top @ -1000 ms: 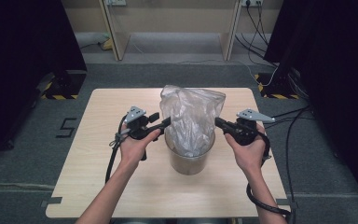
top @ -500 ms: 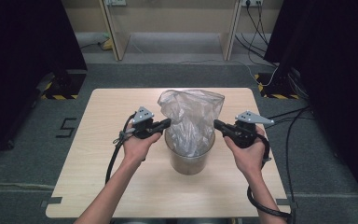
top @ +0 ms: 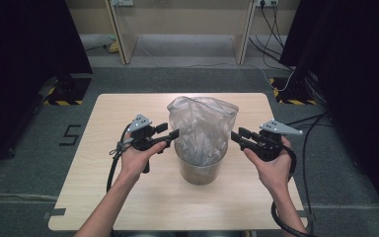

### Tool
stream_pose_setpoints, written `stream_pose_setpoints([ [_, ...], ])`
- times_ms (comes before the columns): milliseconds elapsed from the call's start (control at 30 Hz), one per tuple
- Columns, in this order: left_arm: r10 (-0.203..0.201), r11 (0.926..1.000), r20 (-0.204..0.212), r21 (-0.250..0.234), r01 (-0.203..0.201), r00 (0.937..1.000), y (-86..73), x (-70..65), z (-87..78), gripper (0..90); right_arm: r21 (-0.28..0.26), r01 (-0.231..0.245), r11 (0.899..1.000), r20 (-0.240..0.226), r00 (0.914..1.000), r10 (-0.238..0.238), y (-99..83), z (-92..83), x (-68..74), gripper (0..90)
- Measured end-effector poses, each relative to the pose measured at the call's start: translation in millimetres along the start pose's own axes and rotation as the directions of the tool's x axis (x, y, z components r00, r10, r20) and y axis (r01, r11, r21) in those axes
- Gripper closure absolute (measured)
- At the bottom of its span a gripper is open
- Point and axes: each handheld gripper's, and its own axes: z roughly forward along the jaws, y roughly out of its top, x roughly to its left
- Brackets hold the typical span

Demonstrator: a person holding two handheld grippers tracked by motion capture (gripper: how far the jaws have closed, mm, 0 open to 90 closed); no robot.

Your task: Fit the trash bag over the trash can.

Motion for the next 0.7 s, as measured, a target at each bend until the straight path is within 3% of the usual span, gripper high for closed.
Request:
stream_pose_setpoints([
  [133,-0.039,0.9987,-0.016,0.032,0.039,0.9991,3.8,6.0,10.8,44.2,0.014,-0.036,0.999,0.013,0.9993,0.035,5.4,8.3,-5.8,47.9],
  [333,-0.031,0.9962,-0.03,0.081,0.033,0.9991,9.1,8.6,23.4,53.6,0.044,-0.064,0.997,0.014,0.9979,0.063,12.7,26.8,-9.6,45.3],
  [400,-0.029,0.9934,-0.042,0.11,0.033,0.9987,10.6,10.3,30.6,58.7,0.055,-0.081,0.995,0.019,0.9966,0.08,14.0,34.8,-11.3,51.2],
  [500,-0.007,0.9921,-0.063,0.125,0.014,0.998,11.5,10.9,32.9,73.0,0.06,-0.075,0.995,0.011,0.9972,0.075,13.5,37.3,-9.7,69.5],
  [600,0.002,0.9924,-0.058,0.123,0.005,0.9983,12.3,11.1,33.0,87.6,0.055,-0.061,0.997,-0.003,0.9981,0.061,12.5,35.3,-7.6,84.5],
  [700,0.029,0.9918,-0.047,0.125,-0.023,0.9985,12.9,8.8,29.6,89.7,0.047,-0.047,0.998,-0.016,0.9987,0.048,11.5,31.2,-5.5,90.0],
])
